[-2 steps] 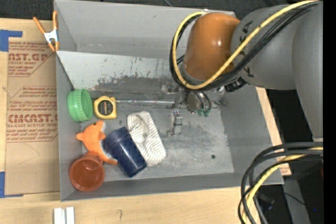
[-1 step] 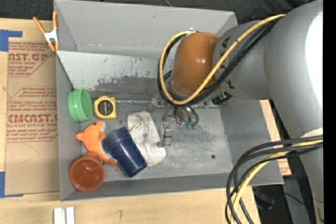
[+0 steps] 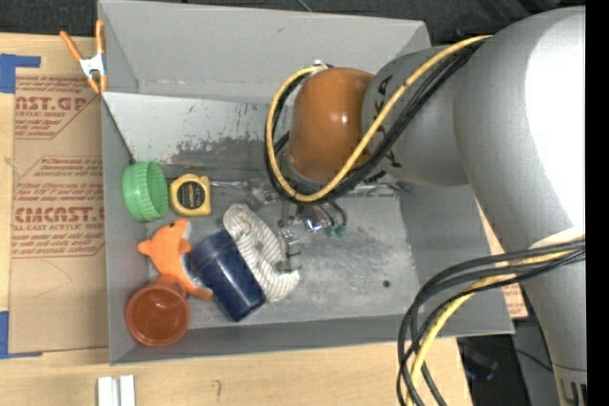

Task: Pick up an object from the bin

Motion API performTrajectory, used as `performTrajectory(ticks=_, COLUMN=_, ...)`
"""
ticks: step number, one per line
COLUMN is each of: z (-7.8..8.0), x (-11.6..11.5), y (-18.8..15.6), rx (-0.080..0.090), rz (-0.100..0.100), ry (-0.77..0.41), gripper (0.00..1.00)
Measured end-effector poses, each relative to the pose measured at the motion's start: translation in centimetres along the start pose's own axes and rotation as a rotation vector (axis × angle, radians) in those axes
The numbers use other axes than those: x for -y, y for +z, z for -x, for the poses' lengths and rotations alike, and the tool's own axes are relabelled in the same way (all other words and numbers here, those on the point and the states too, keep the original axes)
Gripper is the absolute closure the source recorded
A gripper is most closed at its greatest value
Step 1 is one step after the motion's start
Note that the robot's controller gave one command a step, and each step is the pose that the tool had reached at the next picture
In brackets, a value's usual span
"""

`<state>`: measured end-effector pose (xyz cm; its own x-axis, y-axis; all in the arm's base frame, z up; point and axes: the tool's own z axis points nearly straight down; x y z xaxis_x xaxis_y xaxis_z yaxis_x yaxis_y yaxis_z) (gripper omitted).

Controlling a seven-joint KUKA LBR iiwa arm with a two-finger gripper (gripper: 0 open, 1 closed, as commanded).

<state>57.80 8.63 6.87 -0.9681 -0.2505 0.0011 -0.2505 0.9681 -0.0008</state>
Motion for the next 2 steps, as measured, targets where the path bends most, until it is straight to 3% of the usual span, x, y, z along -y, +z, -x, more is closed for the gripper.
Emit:
performTrajectory(ticks=1, z=0.29, x=-2.59, y=-0.18, rx=0.004, rz=0.001, ry=-0.047, gripper=1.0)
performTrajectory(ticks=2, z=0.29, x=-2.59, y=-0.18, rx=0.004, rz=0.001, ry=-0.046, gripper=1.0)
